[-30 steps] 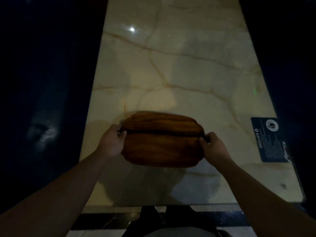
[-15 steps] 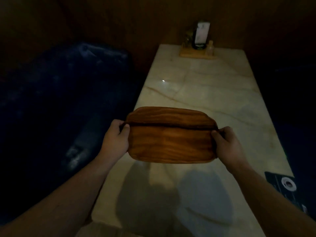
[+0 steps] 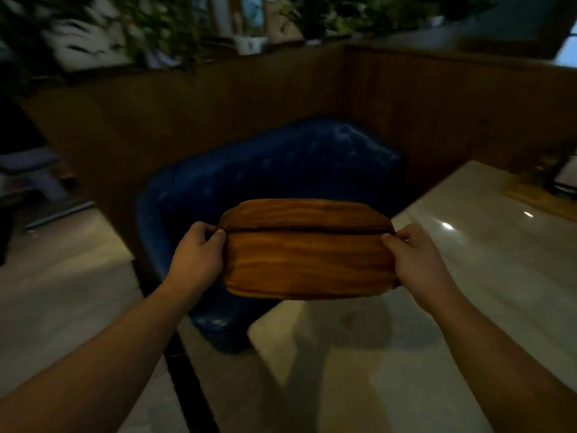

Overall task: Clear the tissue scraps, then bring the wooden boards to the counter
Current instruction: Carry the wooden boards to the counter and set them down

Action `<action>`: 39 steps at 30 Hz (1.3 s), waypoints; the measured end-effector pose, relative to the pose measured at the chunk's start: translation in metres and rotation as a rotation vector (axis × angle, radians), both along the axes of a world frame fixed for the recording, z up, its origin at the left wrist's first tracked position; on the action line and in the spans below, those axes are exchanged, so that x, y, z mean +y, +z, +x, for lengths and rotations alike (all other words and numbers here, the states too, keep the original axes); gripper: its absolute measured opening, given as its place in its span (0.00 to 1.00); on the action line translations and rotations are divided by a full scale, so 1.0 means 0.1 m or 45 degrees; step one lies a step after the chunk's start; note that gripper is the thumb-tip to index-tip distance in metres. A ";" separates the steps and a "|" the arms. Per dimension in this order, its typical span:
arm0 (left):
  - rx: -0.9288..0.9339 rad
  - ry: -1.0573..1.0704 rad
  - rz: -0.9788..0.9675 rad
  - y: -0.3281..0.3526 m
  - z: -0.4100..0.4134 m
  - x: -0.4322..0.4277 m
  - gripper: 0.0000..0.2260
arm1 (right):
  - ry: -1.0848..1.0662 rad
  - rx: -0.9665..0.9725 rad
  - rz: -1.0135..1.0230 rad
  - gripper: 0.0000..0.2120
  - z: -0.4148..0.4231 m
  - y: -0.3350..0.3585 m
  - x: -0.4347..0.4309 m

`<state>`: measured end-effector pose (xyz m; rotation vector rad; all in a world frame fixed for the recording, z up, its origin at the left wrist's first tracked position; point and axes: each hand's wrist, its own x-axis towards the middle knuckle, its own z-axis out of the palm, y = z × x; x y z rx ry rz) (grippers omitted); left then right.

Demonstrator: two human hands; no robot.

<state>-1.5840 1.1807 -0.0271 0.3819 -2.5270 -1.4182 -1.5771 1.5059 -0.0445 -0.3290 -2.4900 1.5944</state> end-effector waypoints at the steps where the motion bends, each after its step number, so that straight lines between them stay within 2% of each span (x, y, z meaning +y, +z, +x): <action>1: -0.008 0.050 -0.016 0.04 0.13 -0.15 0.06 | 0.053 0.004 0.002 0.11 -0.01 0.02 -0.15; 10: -0.005 0.535 0.136 0.37 2.16 -1.92 0.05 | 0.698 0.025 0.037 0.13 0.42 0.41 -2.36; 18: 0.117 1.068 0.092 0.57 4.47 -3.33 0.06 | 1.172 0.054 0.066 0.14 1.89 0.60 -4.68; 26: 0.151 1.472 0.068 0.64 6.41 -4.36 0.05 | 1.524 0.029 0.049 0.17 3.43 0.62 -6.46; 32: 0.113 1.756 0.083 0.49 7.47 -5.01 0.05 | 1.787 0.041 0.077 0.14 4.29 0.58 -7.69; 39: 0.102 2.068 0.137 0.25 8.29 -5.88 0.03 | 2.131 0.018 0.021 0.12 5.07 0.41 -9.29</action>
